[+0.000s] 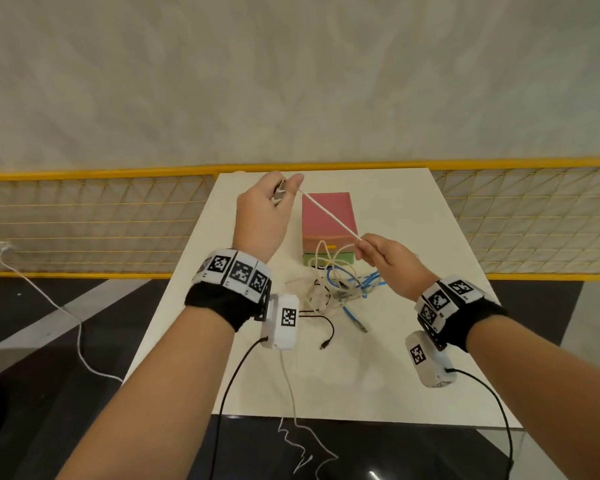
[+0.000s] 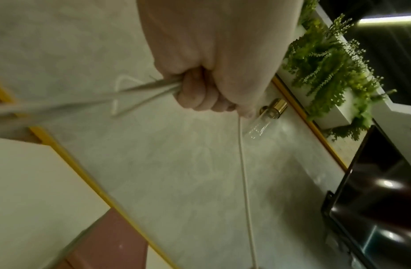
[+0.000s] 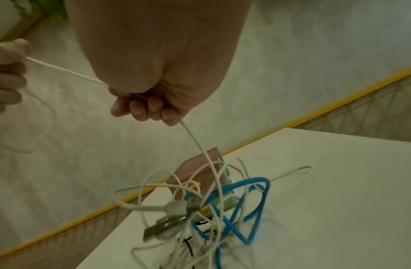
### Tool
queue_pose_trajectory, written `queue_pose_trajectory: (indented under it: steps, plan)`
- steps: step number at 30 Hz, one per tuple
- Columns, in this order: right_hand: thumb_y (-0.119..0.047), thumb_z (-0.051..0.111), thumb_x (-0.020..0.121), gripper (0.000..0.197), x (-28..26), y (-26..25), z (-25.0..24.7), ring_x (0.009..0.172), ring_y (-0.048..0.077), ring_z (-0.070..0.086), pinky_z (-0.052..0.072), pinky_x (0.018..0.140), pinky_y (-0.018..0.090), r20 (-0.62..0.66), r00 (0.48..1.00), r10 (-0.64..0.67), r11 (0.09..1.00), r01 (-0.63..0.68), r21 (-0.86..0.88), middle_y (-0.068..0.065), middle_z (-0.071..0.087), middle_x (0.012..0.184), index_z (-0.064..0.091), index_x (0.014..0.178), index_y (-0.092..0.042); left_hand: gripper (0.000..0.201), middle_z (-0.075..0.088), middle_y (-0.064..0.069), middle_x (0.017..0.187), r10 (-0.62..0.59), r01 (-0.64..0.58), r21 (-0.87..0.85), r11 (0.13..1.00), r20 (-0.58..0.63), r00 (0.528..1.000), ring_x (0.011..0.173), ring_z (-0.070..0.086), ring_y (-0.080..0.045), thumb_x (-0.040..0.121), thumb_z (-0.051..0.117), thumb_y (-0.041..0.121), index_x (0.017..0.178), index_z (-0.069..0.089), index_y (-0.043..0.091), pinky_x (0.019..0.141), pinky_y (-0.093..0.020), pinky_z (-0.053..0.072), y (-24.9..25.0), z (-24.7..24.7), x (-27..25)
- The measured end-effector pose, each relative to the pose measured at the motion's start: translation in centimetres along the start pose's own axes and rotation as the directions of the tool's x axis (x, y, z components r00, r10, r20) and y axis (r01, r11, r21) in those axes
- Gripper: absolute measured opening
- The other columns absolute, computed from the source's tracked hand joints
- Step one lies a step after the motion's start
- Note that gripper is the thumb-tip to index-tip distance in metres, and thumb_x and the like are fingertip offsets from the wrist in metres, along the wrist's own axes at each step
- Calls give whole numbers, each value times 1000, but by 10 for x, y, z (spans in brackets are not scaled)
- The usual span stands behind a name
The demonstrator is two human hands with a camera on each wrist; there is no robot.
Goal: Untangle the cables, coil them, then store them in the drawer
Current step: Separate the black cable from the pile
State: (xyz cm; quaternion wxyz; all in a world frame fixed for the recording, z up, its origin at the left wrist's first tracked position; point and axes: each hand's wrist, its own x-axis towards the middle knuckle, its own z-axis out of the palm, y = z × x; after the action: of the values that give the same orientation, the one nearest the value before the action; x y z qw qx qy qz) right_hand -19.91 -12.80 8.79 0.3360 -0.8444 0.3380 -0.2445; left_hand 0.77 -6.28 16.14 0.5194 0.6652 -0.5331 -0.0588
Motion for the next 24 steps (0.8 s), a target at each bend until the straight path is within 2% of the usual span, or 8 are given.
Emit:
queue_pose_trajectory:
  steps: [2,5,9,13,17,20,22,24]
  plan:
    - [-25,34,101,29,3,2,2,52,1,42,34,56,14,9,1000,4,1000,-4,-18,-12,40,60,52,81,-15,14,54,2,68,-19,18,74,997,3,1000,64,54,-19,98,53,27,98,59,14,62,-19,41,-5,1,0]
    - [-21,37,100,26,15,-11,3,54,0,42,32,57,16,10,999,-38,999,38,-16,-12,43,62,52,80,-16,38,63,-3,80,23,-75,185,980,270,962,68,61,-20,99,49,27,136,46,35,67,-28,48,-5,16,-13]
    - [-11,38,100,23,22,-27,-3,66,-10,49,35,65,7,-7,987,-160,987,160,16,-14,46,69,51,82,-15,29,64,-10,77,-14,-70,181,981,423,906,61,55,-20,98,50,39,98,60,11,58,-29,45,1,33,-26]
    - [-19,33,101,27,14,-7,-8,61,-3,45,35,61,13,-1,994,-112,994,112,1,-13,41,66,46,80,-28,33,57,-9,71,-48,42,40,998,161,986,45,44,-8,97,52,38,85,52,8,40,-13,31,5,16,-8]
    - [-21,32,102,29,8,9,-8,57,0,41,32,57,16,-14,998,-62,997,61,-41,-8,39,64,43,76,-29,18,54,0,70,-42,42,9,999,-75,996,60,46,-13,99,51,25,94,55,8,56,-24,35,0,0,4]
    - [-20,34,101,26,16,-1,-12,59,-3,44,33,59,12,-31,996,-88,995,87,-39,-11,41,65,48,81,-26,32,57,4,73,8,-16,43,999,172,985,63,55,-8,99,50,27,131,49,29,60,-25,46,6,12,-7]
    - [-19,35,101,25,22,-13,-16,61,-4,44,34,60,11,-43,990,-135,990,133,-42,-13,42,66,47,80,-28,23,57,3,72,10,-72,153,986,371,928,61,54,-11,99,50,36,119,56,27,59,-27,42,8,25,-15]
    - [-20,36,101,20,26,-19,-21,62,-5,45,35,61,11,-52,985,-167,985,165,-48,-13,42,66,48,85,-22,18,51,5,64,11,-88,170,982,408,913,55,46,-11,99,51,34,91,56,19,57,-27,34,7,31,-17]
